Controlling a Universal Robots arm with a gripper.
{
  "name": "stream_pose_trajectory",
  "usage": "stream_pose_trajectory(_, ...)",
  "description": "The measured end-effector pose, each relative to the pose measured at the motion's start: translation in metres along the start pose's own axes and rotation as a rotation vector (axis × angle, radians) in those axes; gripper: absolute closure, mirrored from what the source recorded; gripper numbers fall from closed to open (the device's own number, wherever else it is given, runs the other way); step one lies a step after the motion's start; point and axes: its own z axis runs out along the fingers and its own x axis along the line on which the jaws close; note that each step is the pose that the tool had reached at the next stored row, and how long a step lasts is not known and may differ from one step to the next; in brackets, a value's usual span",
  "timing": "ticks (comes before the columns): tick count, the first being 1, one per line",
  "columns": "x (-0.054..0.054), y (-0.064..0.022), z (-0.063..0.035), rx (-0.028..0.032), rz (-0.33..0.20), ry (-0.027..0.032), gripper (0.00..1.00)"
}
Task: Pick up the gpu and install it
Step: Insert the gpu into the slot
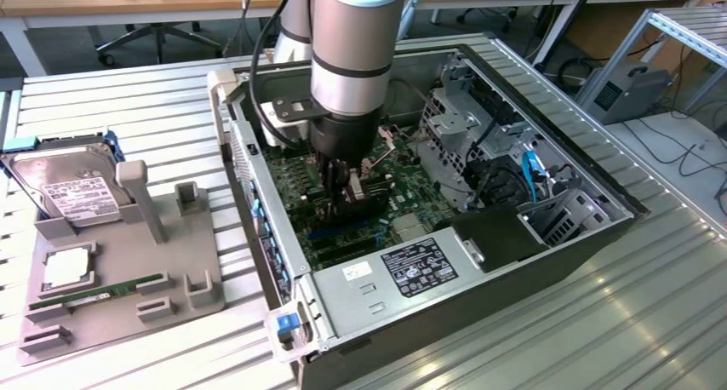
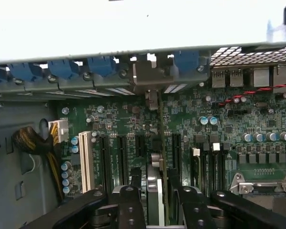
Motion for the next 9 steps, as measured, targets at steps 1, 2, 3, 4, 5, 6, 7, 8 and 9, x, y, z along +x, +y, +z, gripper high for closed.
stream_pose_trajectory(1,0.0,0.0001,-0.0044,-0.0001,0.0,0.0002,0.65)
stream_pose_trajectory(2,0.0,0.0002,-0.0083,-0.0003,0.0,0.0005,0.65)
stream_pose_trajectory(3,0.0,0.0002,-0.0126,-0.0001,0.0,0.0002,0.65)
stream_pose_trajectory(4,-0.001,0.0003,-0.0174,-0.0002,0.0,0.0004,0.65)
stream_pose_trajectory(5,-0.001,0.0003,-0.0221,-0.0003,0.0,0.0007,0.65)
stream_pose_trajectory(6,-0.002,0.0004,-0.0264,-0.0002,0.0,0.0009,0.65)
stream_pose_trajectory(7,-0.003,0.0005,-0.032,-0.0001,0.0,0.0014,0.65)
stream_pose_trajectory(8,-0.004,0.0007,-0.0369,-0.0001,0.0,0.0023,0.65)
stream_pose_trajectory(9,-0.006,0.0008,-0.0408,0.0,0.0,0.0038,0.65)
